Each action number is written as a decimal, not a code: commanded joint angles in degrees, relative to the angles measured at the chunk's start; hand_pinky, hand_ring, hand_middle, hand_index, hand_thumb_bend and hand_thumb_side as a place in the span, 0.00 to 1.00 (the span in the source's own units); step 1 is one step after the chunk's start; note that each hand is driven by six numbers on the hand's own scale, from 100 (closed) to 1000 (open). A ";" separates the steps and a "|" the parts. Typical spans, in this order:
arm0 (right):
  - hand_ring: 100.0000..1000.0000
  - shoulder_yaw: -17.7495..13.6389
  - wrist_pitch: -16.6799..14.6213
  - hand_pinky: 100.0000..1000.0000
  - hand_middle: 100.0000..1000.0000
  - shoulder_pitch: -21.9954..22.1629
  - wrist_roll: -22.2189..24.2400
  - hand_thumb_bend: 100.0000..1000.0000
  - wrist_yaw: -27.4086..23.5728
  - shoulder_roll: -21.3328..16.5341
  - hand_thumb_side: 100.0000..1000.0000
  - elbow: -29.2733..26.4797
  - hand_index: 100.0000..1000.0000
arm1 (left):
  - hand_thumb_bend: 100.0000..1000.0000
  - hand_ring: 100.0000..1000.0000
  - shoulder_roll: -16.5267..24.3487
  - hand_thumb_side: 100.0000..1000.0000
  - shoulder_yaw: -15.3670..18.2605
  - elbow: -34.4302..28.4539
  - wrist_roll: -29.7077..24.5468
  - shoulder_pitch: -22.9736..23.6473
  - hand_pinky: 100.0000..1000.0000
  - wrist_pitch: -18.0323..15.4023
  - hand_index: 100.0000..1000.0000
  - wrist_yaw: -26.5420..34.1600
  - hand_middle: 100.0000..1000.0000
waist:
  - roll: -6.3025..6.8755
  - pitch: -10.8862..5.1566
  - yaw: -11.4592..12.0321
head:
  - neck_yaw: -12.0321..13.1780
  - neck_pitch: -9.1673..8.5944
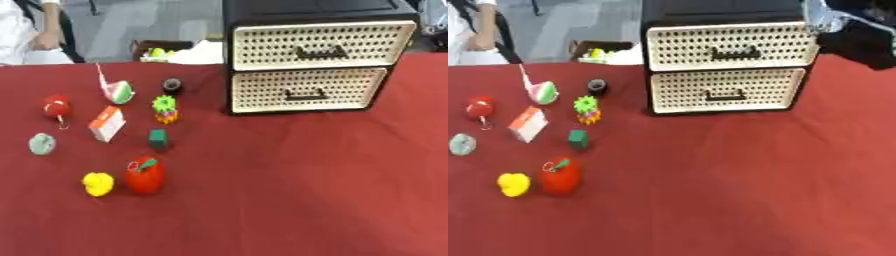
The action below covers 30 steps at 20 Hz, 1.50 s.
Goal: Pick up objects from table and place into drawer.
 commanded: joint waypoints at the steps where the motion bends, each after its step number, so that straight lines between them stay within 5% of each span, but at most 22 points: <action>1: 0.00 0.48 1.70 0.00 0.00 -0.84 3.26 0.00 -1.43 -4.30 0.44 -0.95 0.83 | 0.00 0.53 1.70 0.76 -0.16 -0.98 -0.29 -0.29 0.47 -0.04 0.72 0.19 0.58 | -0.19 -1.11 0.12 | -0.19 -0.12; 8: 0.00 2.36 2.28 0.00 0.00 -1.31 14.34 0.00 -4.96 -6.52 0.08 -0.95 0.82 | 0.00 0.53 1.76 0.76 -0.22 -0.98 -0.40 -0.30 0.47 -0.08 0.72 0.30 0.58 | -0.31 -1.17 0.16 | -0.40 -0.36; 11: 0.00 2.78 2.61 0.00 0.00 -1.75 18.24 0.00 -6.48 -6.98 0.01 -0.95 0.81 | 0.00 0.53 1.76 0.76 -0.28 -0.98 -0.48 -0.29 0.47 -0.06 0.72 0.33 0.58 | -0.32 -1.17 0.15 | -0.44 -0.46; 30: 0.00 8.68 6.48 0.00 0.00 -4.88 35.93 0.00 -7.93 -6.60 0.01 -0.95 0.77 | 0.00 0.53 1.48 0.76 -0.71 -0.98 -1.03 -0.45 0.46 0.12 0.72 0.67 0.57 | -0.35 -0.93 0.63 | -2.37 -1.34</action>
